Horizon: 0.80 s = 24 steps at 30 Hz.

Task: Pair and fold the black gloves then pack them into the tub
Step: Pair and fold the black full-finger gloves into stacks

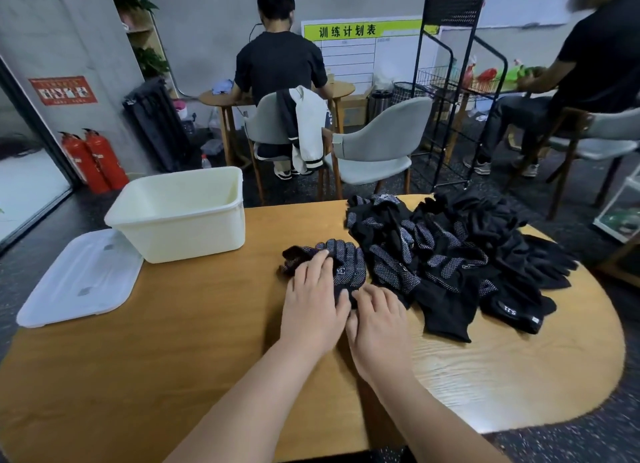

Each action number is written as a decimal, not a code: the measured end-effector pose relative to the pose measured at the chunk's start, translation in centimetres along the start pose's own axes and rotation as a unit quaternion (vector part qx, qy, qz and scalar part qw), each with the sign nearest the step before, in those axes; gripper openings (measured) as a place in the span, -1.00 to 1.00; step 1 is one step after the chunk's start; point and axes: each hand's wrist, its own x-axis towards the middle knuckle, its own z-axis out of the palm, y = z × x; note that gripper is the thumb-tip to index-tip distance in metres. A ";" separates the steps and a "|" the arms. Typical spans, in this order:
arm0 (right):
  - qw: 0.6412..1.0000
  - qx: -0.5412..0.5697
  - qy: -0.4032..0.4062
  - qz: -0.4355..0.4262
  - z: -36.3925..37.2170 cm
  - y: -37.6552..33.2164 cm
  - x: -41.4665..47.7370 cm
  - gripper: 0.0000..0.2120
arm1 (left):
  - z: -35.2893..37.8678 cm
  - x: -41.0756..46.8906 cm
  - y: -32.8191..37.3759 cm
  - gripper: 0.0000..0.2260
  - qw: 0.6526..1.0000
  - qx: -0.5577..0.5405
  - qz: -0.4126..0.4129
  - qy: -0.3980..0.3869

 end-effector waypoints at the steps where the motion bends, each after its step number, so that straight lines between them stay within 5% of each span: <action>1: 1.000 0.001 0.012 0.010 -0.1 0.1 0.0 -0.68 | 0.3 0.0 0.3 -0.43 1.000 0.012 0.016 -0.020; 11: 0.999 0.010 0.010 0.029 -0.4 0.2 0.1 -0.66 | -7.6 11.4 -1.3 -0.45 0.997 0.068 0.038 0.015; 16: 0.998 0.017 0.027 0.050 -0.7 0.1 0.3 -0.66 | -6.9 9.9 -0.9 -0.48 0.991 0.050 0.091 0.081; 20: 0.993 -0.015 0.060 0.097 -0.8 0.5 0.2 -0.68 | -0.2 3.5 -2.3 -0.51 0.987 0.066 0.147 -0.024; 24: 0.974 -0.075 0.038 0.212 -0.2 0.8 0.5 -0.53 | 4.7 -1.3 -3.1 -0.48 0.986 0.059 0.112 -0.108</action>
